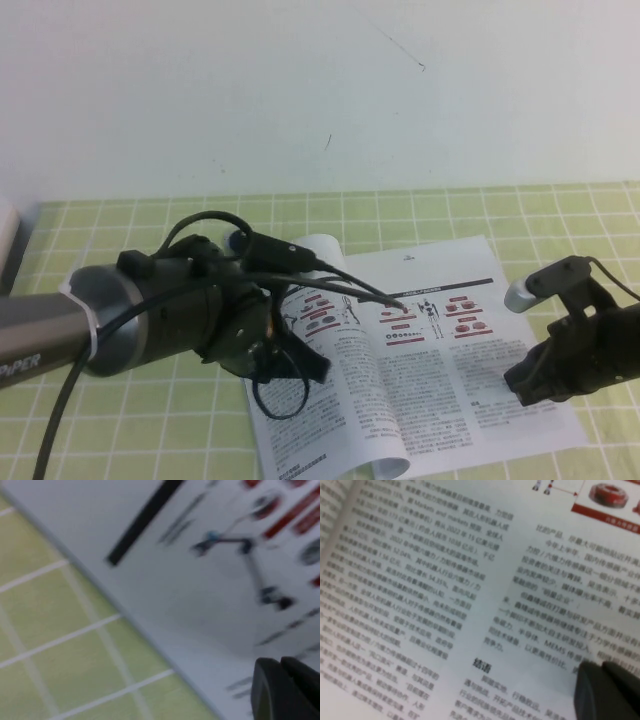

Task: Close book
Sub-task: 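Close the open booklet and leave it lying on the table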

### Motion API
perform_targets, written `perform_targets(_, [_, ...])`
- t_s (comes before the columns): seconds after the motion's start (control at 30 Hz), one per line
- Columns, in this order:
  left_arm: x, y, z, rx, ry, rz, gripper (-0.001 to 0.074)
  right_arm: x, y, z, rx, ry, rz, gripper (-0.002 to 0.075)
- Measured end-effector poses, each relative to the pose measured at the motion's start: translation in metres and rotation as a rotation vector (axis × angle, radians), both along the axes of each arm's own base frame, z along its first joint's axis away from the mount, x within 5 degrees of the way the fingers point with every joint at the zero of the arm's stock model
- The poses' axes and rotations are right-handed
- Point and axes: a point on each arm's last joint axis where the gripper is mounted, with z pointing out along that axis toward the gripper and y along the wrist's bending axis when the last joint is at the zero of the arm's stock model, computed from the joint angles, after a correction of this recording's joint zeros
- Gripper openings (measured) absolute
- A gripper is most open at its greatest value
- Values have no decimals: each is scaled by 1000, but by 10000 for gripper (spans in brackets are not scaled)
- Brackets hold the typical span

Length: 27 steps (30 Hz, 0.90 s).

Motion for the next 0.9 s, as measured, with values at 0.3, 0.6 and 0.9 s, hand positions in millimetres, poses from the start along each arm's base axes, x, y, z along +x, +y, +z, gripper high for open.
perform_targets(0.3, [6, 22, -1, 123, -79, 219, -4, 2, 2, -2, 19, 17, -3, -3])
perform_targets(0.6, [9, 31, -22, 217, -3, 272, -4, 2, 2, -2, 21, 18, -1, -3])
perform_targets(0.9, [9, 11, -36, 32, 67, 232, -4, 1, 2, -3, 29, 27, 0, -3])
